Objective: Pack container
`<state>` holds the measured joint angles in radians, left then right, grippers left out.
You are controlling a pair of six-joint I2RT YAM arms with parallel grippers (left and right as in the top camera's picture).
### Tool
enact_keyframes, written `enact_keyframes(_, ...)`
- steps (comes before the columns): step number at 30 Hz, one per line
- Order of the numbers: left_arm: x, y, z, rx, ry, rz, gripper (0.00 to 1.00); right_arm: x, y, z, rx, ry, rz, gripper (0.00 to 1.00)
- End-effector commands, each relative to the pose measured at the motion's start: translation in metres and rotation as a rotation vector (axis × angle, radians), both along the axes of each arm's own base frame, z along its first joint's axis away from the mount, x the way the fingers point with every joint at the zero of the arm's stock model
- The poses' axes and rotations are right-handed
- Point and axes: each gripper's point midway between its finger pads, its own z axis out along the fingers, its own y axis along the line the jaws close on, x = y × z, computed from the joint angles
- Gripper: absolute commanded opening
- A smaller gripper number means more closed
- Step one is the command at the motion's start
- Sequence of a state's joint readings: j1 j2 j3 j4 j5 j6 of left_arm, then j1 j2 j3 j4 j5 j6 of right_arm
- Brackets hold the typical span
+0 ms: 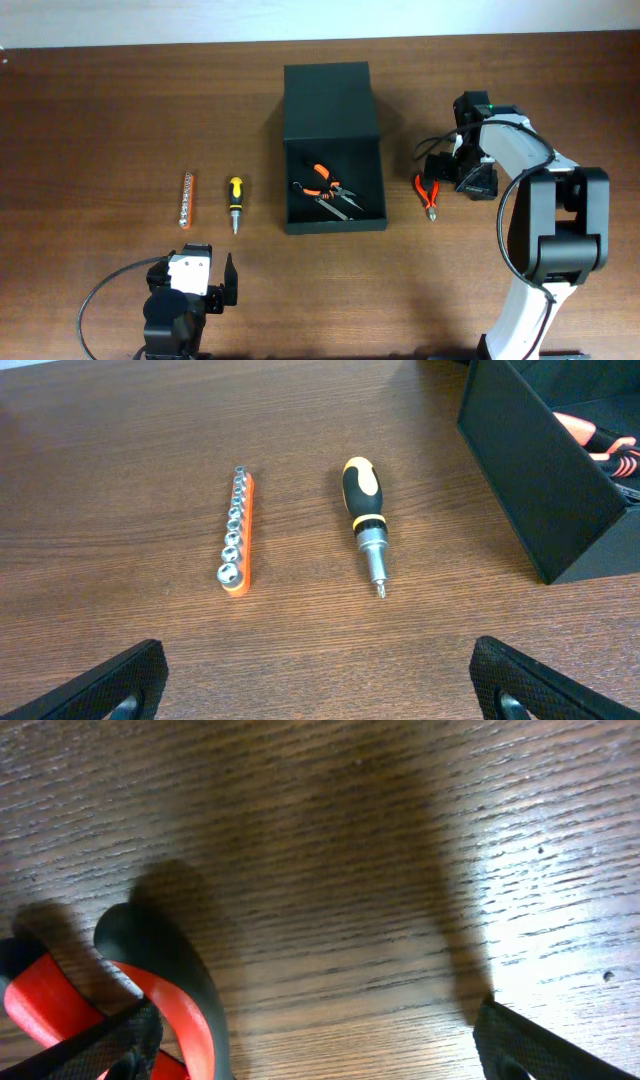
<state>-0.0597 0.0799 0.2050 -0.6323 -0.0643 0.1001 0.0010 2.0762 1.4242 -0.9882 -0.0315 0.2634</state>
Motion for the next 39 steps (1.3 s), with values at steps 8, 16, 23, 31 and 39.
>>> enact_keyframes(8,0.0008,0.0012,0.009,-0.003,-0.022,0.011,0.99,-0.0048,0.0003,-0.003,-0.009,0.006,0.011,1.0)
enact_keyframes(16,0.0008,0.0012,0.009,-0.003,-0.022,0.011,0.99,-0.0044,0.0004,-0.003,-0.008,0.004,0.01,0.88)
enact_keyframes(23,0.0008,0.0012,0.009,-0.003,-0.022,0.01,0.99,-0.0052,0.0005,-0.0029,-0.008,0.008,0.009,0.79)
enact_keyframes(31,0.0008,0.0012,0.009,-0.003,-0.022,0.011,0.99,-0.0052,0.0024,-0.0029,0.003,0.008,0.008,0.75)
enact_keyframes(39,0.0008,0.0012,0.009,-0.003,-0.022,0.01,0.99,-0.0057,0.007,-0.0026,0.029,0.01,-0.004,0.72)
